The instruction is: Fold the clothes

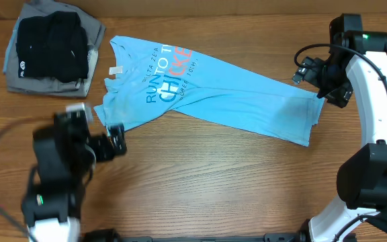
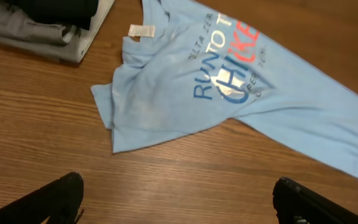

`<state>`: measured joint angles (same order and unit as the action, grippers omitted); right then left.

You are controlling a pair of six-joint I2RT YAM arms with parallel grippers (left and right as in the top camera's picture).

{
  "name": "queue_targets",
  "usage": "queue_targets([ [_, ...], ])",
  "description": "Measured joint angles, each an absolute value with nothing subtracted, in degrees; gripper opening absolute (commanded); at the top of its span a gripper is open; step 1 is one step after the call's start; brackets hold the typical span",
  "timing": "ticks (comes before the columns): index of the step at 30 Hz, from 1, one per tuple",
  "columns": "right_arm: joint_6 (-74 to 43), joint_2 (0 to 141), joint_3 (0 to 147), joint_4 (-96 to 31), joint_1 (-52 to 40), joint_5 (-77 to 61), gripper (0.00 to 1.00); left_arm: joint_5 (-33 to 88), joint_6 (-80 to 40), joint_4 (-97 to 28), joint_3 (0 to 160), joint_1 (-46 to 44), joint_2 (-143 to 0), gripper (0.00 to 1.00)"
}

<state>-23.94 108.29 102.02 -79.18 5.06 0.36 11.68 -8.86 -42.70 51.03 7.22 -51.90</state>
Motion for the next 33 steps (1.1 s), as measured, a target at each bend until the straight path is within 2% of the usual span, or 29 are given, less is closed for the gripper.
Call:
queue_targets([
  [6,-23.22,108.29,101.97,-81.12,5.06,0.21,1.0,12.29,-9.06,-48.34,62.57,8.97,-69.3,1.0],
  [11,-21.82,108.29,101.97,-81.45,5.04,0.19,1.0,13.43,-9.61,-47.88,66.08,11.7,-81.01,1.0],
  [21,-20.95,108.29,101.97,-81.47,5.04,0.16,1.0,14.83,-14.41,-44.71,66.32,17.1,-91.24,1.0],
  [26,-20.93,108.29,101.97,-81.45,5.06,-0.84,1.0,13.1,-15.16,-43.22,66.54,17.87,-97.27,0.87],
  [33,-20.93,108.29,101.97,-81.93,5.04,-1.34,1.0,5.17,-17.41,-42.41,68.14,17.63,-104.03,0.81],
])
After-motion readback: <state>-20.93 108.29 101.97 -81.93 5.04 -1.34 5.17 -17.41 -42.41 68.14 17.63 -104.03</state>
